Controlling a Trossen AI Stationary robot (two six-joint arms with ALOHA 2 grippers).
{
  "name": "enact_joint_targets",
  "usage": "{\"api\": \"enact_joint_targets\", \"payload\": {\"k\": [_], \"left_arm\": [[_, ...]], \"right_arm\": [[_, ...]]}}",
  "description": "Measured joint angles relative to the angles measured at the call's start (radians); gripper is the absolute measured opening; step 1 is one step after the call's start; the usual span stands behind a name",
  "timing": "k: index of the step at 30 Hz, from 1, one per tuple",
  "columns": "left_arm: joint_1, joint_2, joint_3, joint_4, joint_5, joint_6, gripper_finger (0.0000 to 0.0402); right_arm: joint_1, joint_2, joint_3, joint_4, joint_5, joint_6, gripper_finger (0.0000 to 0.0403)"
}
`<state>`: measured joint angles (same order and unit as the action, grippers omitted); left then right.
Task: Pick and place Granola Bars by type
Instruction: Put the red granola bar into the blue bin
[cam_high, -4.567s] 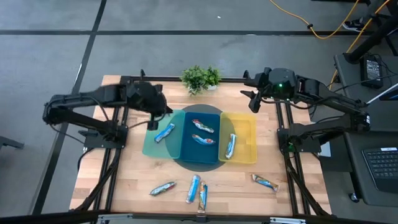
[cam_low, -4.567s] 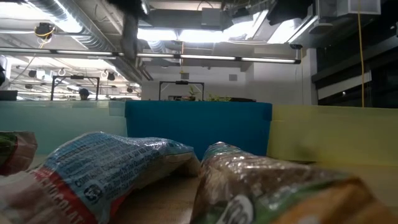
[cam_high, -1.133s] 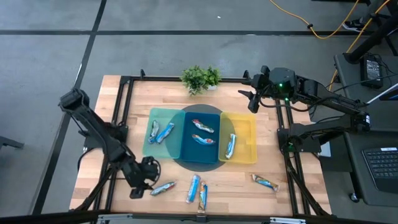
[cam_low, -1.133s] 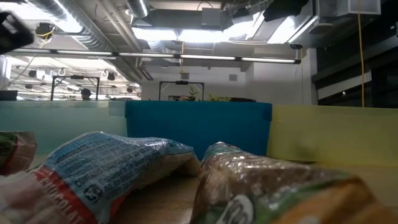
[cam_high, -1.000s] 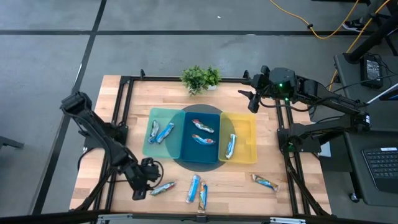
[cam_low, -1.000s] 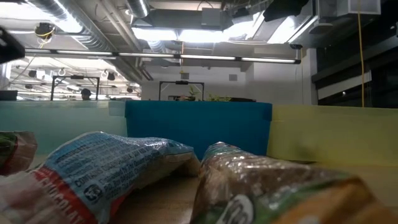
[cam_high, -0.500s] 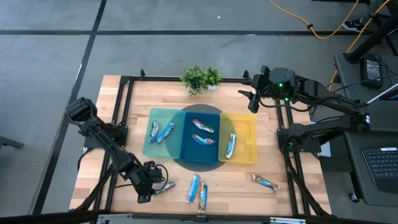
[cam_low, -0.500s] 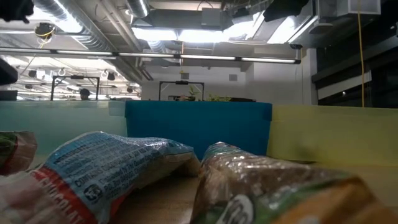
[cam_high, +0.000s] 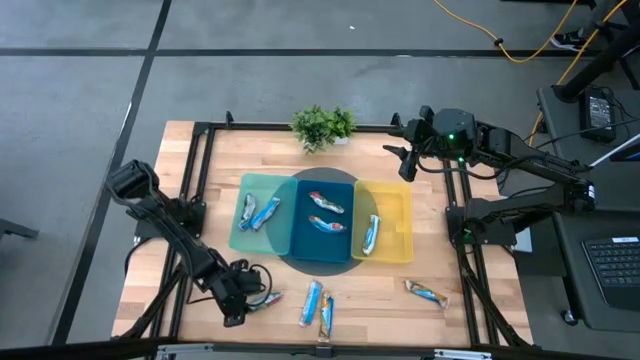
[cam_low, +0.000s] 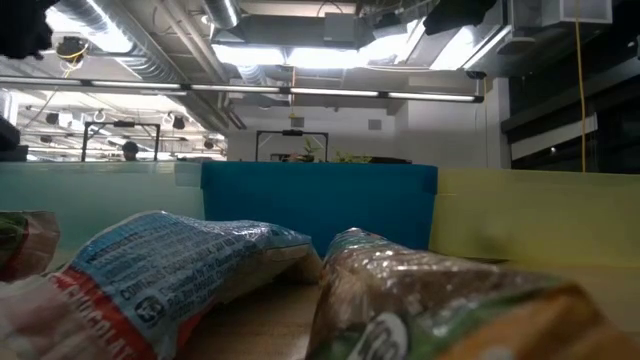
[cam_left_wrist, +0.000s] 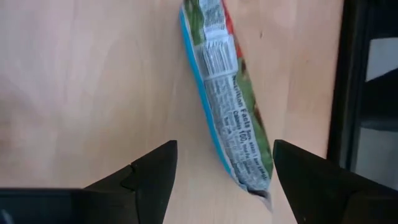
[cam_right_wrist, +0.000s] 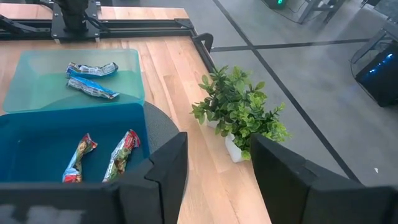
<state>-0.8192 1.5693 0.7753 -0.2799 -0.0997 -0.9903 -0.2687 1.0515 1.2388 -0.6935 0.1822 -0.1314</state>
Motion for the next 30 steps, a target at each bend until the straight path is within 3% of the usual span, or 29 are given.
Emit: {"api": "enact_joint_targets", "payload": {"k": [8,19,24,30], "left_arm": [[-0.004,0.082,0.0,0.118,0.033,0.005,0.0256],[-0.005,0.103,0.003,0.101,0.003,-0.048,0.0249],[-0.004,0.102,0.003,0.084,0.012,-0.071,0.0212],[-0.002,0.102,0.001,0.077,0.021,-0.072,0.0138]], "right_arm": [[0.0,0.0,0.0,-0.007,0.0,0.0,0.0177],[0.0,0.0,0.0,-0.007,0.0,-0.003,0.0177],[0.0,0.0,0.0,-0.007,0.0,-0.003,0.0177],[0.0,0.0,0.0,-0.007,0.0,-0.003,0.0177]]}}
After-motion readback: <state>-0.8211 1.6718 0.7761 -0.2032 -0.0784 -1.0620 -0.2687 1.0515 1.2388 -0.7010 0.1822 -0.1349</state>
